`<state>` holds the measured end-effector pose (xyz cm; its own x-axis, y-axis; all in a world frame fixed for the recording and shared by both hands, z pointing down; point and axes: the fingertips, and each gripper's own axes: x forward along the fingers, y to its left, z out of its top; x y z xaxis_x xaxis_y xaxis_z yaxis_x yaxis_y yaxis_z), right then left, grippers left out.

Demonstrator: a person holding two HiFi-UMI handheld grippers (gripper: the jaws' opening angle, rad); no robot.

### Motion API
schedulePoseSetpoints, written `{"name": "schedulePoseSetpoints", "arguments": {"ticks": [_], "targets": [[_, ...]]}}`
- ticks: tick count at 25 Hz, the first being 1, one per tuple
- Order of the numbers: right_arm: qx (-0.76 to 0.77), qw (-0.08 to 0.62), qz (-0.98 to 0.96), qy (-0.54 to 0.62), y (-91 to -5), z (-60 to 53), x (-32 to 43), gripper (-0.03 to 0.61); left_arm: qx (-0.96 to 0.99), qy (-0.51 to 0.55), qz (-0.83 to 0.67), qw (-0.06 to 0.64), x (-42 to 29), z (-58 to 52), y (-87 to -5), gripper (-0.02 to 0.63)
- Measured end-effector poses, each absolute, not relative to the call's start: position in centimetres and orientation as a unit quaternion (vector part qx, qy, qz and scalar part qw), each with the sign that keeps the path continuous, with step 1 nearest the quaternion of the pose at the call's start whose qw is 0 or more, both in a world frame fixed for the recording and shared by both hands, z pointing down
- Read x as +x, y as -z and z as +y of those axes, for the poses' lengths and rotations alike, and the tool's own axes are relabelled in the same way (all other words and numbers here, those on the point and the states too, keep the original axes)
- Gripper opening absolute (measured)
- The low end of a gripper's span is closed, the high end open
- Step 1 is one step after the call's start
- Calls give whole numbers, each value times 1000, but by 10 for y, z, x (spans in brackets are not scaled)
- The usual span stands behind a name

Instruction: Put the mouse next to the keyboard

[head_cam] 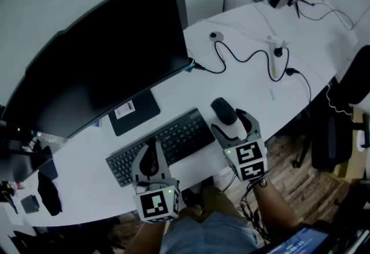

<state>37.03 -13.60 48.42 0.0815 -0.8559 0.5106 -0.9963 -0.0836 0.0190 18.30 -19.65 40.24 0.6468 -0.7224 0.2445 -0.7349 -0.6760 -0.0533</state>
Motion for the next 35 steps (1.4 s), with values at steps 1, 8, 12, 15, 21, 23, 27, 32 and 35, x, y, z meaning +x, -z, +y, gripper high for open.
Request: {"name": "schedulePoseSetpoints", "arguments": {"ticks": [1, 8, 12, 15, 21, 23, 27, 32, 35], "targets": [[716, 177, -651, -181, -471, -133, 365, 347, 907, -119, -403, 24, 178, -194, -395, 5], [746, 80, -653, -98, -357, -117, 317, 266, 916, -58, -396, 9, 147, -181, -315, 5], [746, 47, -662, -57, -304, -102, 282, 195, 919, -18, -394, -1, 127, -172, -271, 5], [748, 38, -662, -13, -278, -96, 264, 179, 921, 9, -390, -13, 115, -165, -246, 5], [757, 29, -653, 17, -250, -84, 236, 37, 926, 40, -375, -35, 99, -149, -221, 5], [759, 38, -649, 24, -244, -80, 229, 17, 927, 45, -371, -38, 95, -144, -218, 5], [760, 43, -648, 32, -240, -76, 221, 15, 927, 49, -369, -38, 90, -139, -216, 5], [761, 32, -645, 53, -236, -72, 219, 15, 928, 56, -366, -42, 87, -136, -212, 5], [761, 37, -646, 55, -235, -71, 219, 15, 927, 61, -367, -41, 86, -136, -210, 5]]}}
